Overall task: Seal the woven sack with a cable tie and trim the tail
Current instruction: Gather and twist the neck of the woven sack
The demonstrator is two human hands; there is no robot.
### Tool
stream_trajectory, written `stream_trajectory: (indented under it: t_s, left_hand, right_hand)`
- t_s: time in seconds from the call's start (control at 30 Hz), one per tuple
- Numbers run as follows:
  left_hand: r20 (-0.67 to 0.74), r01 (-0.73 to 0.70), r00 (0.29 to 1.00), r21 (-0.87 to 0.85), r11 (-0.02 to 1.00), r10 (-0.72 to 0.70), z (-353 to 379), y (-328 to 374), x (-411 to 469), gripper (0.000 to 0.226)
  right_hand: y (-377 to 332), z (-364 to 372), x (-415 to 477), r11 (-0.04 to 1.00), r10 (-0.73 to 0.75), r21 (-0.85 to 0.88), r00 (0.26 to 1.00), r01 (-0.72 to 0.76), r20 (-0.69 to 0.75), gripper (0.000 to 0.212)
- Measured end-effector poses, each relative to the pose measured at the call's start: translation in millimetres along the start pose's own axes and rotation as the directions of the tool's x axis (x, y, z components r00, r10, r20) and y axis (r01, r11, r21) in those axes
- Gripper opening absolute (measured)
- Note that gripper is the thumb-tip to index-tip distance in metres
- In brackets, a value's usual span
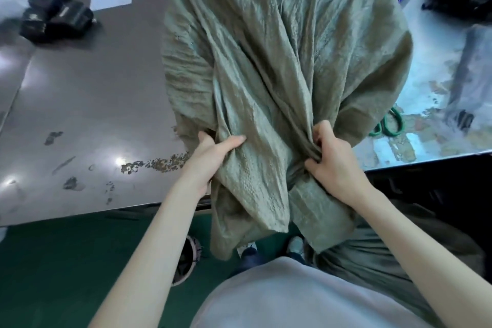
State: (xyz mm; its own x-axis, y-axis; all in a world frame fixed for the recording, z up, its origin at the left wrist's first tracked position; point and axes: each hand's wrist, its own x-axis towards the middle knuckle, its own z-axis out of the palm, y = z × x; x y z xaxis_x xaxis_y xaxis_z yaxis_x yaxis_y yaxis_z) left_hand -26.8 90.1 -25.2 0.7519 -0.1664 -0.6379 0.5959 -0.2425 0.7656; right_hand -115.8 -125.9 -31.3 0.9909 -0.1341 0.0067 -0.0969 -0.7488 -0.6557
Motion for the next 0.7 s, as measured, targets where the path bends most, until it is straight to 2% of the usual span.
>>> stream_trajectory:
  t_s: [0.1,0.17,0.23,0.3,0.37,0.4,0.43,0.47,0.5,0.53,0.57,0.6,0.67,0.7]
  left_hand:
    - [0.006,-0.043,0.999,-0.036,0.998,0.043,-1,-6,-5,0.066]
    - [-0.018,-0.061,0.998,-0.050,0.997,0.060,0,-9,-9,0.054]
    - [-0.043,-0.060,0.997,-0.064,0.996,0.057,0,-12,-12,0.054]
    - [-0.057,-0.065,0.997,-0.068,0.996,0.061,1,-15,-14,0.062]
    - [-0.058,-0.089,0.995,-0.081,0.993,0.084,4,-15,-18,0.065]
    - [-0.062,-0.100,0.994,-0.091,0.991,0.094,5,-15,-20,0.063]
    - [-0.070,-0.104,0.993,-0.115,0.988,0.096,7,-15,-20,0.060]
    - [-0.079,-0.108,0.992,-0.158,0.982,0.096,8,-15,-22,0.054]
    - [-0.083,-0.109,0.992,-0.210,0.972,0.093,9,-13,-25,0.047]
    - [-0.078,-0.104,0.993,-0.267,0.958,0.086,10,-11,-28,0.040]
    - [-0.058,-0.100,0.995,-0.322,0.941,0.085,10,-9,-30,0.034]
    - [-0.032,-0.095,0.995,-0.380,0.920,0.090,11,-8,-31,0.029]
    - [-0.004,-0.100,0.994,-0.462,0.881,0.111,12,-5,-34,0.034]
    - [0.001,-0.118,0.991,-0.487,0.865,0.136,13,-5,-35,0.039]
  right_hand:
    - [0,-6,2,0.998,0.051,0.047,0.999,-0.050,-0.006,0.044]
    - [-3,-9,3,0.994,0.052,0.098,0.997,-0.046,-0.060,0.050]
    - [-11,-11,3,0.996,-0.007,0.082,0.985,0.022,-0.172,0.068]
    - [-29,-14,3,0.987,-0.133,-0.133,0.942,0.096,-0.308,0.076]
    - [-52,-17,2,0.928,-0.310,-0.325,0.863,0.183,-0.398,0.064]
    - [-62,-19,2,0.904,-0.382,-0.347,0.832,0.248,-0.401,0.054]
    - [-72,-19,2,0.896,-0.419,-0.312,0.833,0.315,-0.361,0.043]
    - [-80,-19,1,0.911,-0.405,-0.205,0.874,0.359,-0.270,0.039]
    - [-87,-18,1,0.939,-0.343,-0.053,0.931,0.339,-0.129,0.047]
    - [-91,-15,1,0.964,-0.261,0.068,0.965,0.258,0.036,0.059]
    - [-93,-9,1,0.980,-0.193,0.080,0.966,0.182,0.172,0.071]
    - [-93,-3,2,0.988,-0.150,0.016,0.956,0.150,0.253,0.075]
    - [-87,10,3,0.986,-0.138,-0.055,0.948,0.160,0.288,0.059]
    - [-85,13,3,0.986,-0.157,-0.014,0.950,0.167,0.268,0.044]
